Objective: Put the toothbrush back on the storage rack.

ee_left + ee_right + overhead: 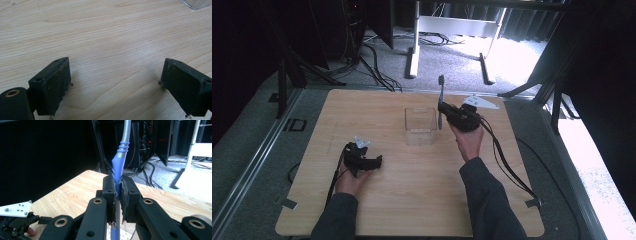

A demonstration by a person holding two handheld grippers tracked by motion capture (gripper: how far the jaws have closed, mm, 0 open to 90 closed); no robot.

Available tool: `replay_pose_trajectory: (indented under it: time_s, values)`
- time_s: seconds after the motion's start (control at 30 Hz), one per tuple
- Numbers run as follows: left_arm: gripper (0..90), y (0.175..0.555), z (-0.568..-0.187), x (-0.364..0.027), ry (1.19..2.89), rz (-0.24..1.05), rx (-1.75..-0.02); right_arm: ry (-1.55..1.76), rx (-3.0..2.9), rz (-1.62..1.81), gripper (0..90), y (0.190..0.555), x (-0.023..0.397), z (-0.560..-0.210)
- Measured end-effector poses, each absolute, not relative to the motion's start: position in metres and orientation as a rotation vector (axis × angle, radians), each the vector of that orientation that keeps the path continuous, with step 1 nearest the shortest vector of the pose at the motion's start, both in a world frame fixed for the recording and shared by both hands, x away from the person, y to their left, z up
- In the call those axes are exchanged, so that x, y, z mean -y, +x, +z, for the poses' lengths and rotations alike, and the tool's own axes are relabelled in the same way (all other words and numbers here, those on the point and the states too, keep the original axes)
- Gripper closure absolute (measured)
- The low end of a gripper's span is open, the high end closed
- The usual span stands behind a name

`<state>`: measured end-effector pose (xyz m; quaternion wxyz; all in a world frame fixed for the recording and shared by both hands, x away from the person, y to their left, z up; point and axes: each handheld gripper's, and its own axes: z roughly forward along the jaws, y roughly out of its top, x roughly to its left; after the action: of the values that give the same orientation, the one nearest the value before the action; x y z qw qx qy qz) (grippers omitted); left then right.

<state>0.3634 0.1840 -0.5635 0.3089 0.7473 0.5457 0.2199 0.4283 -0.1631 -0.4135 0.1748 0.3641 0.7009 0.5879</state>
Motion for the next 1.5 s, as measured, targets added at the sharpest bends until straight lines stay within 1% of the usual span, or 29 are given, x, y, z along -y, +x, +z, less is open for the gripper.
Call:
replay_pose_trajectory:
  time_s: [0.53, 1.17, 1.5]
  values:
    - [9.6, 0.363, -0.563, -0.184, 1.976, 0.580, -1.442, 1.082, -1.985, 1.654, 82.7, 0.442, 0.154, -0.422]
    - [9.6, 0.363, -0.564, -0.184, 1.975, 0.581, -1.443, 1.094, -1.988, 1.684, 82.7, 0.456, 0.147, -0.425]
    - [9.6, 0.363, -0.564, -0.183, 1.980, 0.579, -1.436, 1.097, -2.014, 1.632, 82.7, 0.463, 0.141, -0.435]
